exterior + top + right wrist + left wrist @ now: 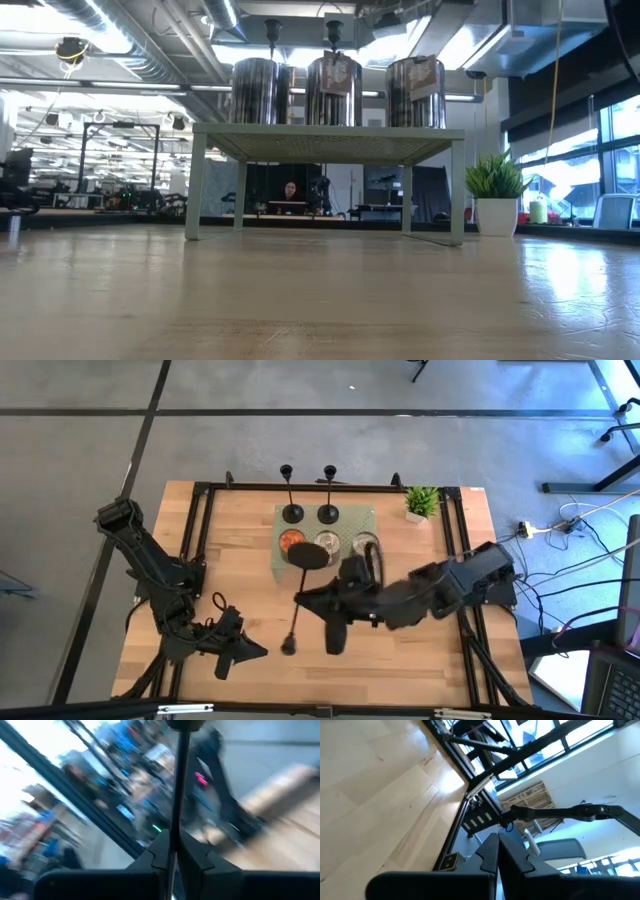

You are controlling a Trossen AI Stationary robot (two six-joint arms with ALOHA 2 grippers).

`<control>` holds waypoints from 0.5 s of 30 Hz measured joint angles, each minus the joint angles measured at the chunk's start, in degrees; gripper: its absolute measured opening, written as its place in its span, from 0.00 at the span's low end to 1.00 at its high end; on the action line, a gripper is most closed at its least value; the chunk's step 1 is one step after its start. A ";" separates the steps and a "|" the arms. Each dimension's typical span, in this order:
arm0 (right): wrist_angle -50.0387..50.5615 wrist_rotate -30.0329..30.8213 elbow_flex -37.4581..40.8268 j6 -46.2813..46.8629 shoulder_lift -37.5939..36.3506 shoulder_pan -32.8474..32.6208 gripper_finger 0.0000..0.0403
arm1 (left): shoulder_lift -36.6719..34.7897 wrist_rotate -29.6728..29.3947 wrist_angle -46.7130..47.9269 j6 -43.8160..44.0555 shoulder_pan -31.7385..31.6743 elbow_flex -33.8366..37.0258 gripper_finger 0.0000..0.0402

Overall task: Pick & Place candle stick holders
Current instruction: Put the candle holder on the shelf aligned with the other candle holder

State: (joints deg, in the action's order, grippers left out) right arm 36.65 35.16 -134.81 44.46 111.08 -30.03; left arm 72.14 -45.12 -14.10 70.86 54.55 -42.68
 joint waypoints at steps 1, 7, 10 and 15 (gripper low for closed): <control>-3.34 -0.98 -0.22 -1.38 -0.12 0.34 0.06 | 0.00 -0.74 -0.33 -0.19 0.31 -0.01 0.00; -18.70 -5.92 -0.11 -6.22 -0.60 2.82 0.06 | 0.00 -3.87 -1.29 -1.15 1.35 -0.02 0.00; -25.06 -8.19 -0.08 -6.35 -0.60 4.12 0.06 | 0.00 -4.78 -1.85 -1.17 1.41 -0.02 0.00; -36.96 -14.53 -0.05 -6.35 -0.60 6.81 0.06 | 0.00 -6.53 -3.28 -1.68 1.40 -0.02 0.00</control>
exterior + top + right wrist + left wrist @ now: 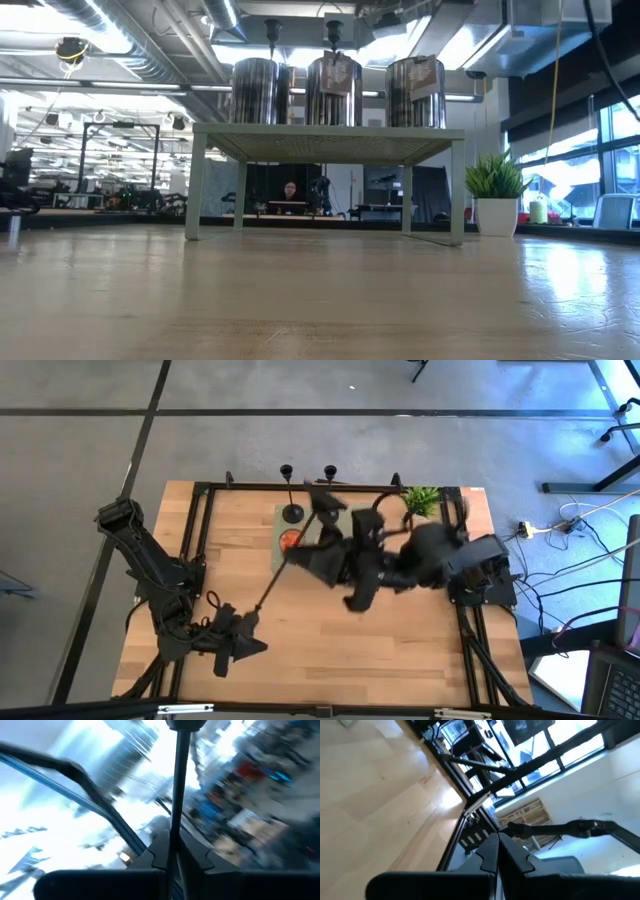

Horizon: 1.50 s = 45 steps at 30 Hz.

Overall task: Pick & Place candle stick holders
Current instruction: Put the candle holder on the shelf aligned with the other candle holder

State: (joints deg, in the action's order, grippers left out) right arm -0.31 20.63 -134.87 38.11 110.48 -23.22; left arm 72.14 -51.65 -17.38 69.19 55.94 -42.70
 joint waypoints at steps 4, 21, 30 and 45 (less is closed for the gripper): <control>-10.79 -7.33 0.02 0.36 0.00 2.62 0.06 | 0.00 -2.02 -1.74 -1.21 0.00 0.00 0.00; -33.97 -31.48 0.07 25.50 -0.02 14.56 0.06 | 0.00 -10.91 -11.98 -6.47 -2.56 0.00 0.00; -17.09 -45.97 0.07 57.50 -0.09 21.67 0.06 | 0.00 -15.50 -12.90 -7.79 -2.56 0.00 0.00; 27.52 -72.74 0.09 64.74 -0.92 26.20 0.06 | 3.88 -16.25 -12.90 -10.36 -2.54 -0.96 0.00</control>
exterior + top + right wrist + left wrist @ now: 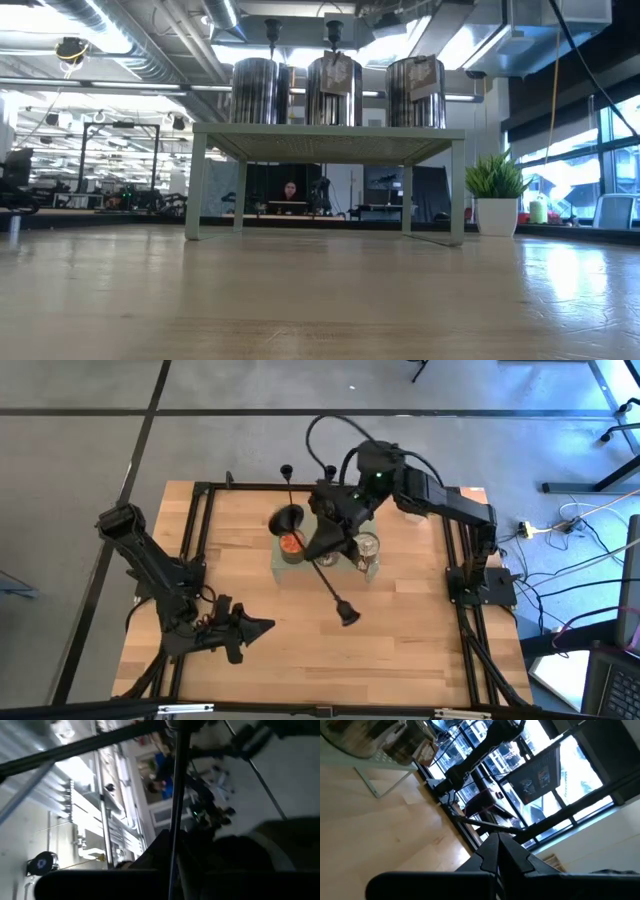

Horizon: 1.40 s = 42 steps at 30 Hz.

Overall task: Pick & Place candle stick holders
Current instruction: Put the candle holder on the shelf aligned with the other candle holder

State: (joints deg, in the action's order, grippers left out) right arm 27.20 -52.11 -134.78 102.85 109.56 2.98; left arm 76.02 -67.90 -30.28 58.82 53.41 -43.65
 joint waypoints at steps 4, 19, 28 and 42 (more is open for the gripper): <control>7.94 -5.87 0.00 -1.49 0.00 0.52 0.06 | 4.11 1.26 0.02 0.43 0.00 -2.45 0.00; 46.86 -9.11 0.09 -28.74 2.41 1.03 0.06 | 16.52 2.92 14.90 -26.73 -1.70 -25.64 0.00; 47.85 -11.28 1.66 -31.12 3.58 0.88 0.06 | 28.10 -1.59 62.26 -37.11 -9.38 -56.11 0.00; 48.00 -15.62 1.66 -32.83 3.69 -2.34 0.06 | 30.74 -3.02 51.28 -84.37 -14.51 -64.64 0.07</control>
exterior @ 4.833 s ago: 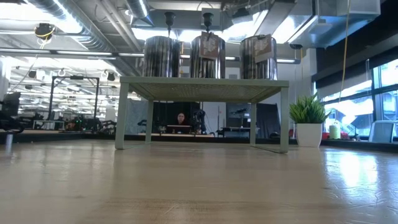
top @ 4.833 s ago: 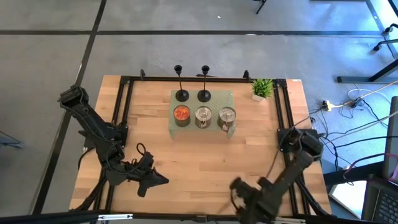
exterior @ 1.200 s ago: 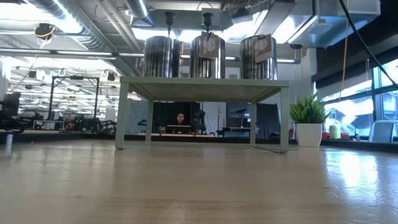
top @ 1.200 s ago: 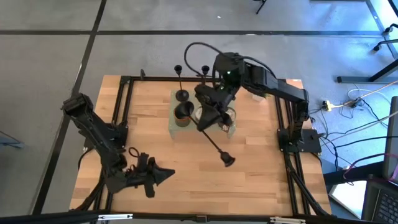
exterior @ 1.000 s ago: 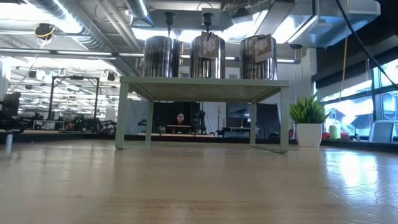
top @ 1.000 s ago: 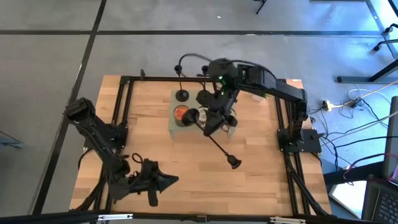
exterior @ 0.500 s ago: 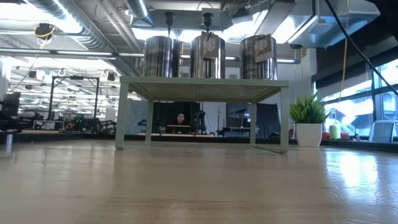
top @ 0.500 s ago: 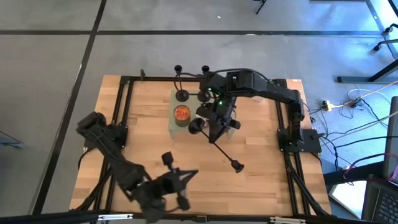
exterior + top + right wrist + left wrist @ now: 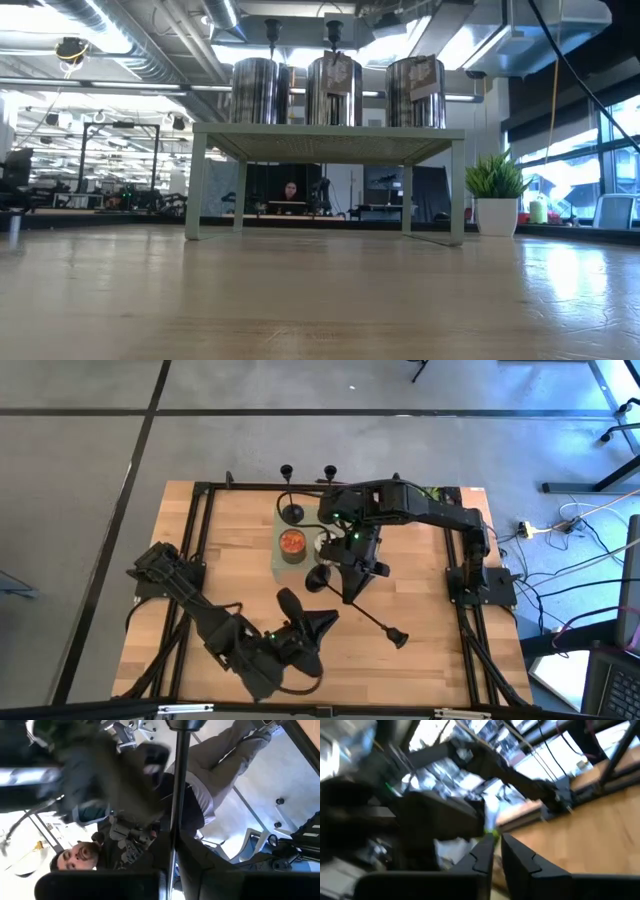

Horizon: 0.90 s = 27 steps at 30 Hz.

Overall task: Pick & Place candle stick holders
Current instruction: Put the candle holder on the shelf aligned with the other candle holder

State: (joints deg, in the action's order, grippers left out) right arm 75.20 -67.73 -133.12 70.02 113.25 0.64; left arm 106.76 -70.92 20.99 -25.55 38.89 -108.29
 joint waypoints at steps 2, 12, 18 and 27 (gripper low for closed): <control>-0.08 -0.01 0.00 -0.02 0.00 0.00 0.06 | -0.09 -0.07 -5.23 -7.27 0.02 -0.95 0.12; -1.76 0.38 0.00 0.14 0.01 0.07 0.06 | -0.09 2.18 -13.82 -20.89 -1.27 -4.59 0.30; -3.28 0.26 -0.06 1.01 0.65 0.07 0.06 | -0.09 7.78 -12.97 -16.44 -1.89 -4.59 0.32; -4.33 0.15 -0.07 1.01 1.51 0.07 0.06 | -0.09 11.92 -8.14 -12.99 -2.76 -4.59 0.32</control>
State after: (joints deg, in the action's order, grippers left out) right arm 70.87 -67.59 -133.19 71.02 114.76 0.71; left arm 106.67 -59.00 12.86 -38.54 36.14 -112.88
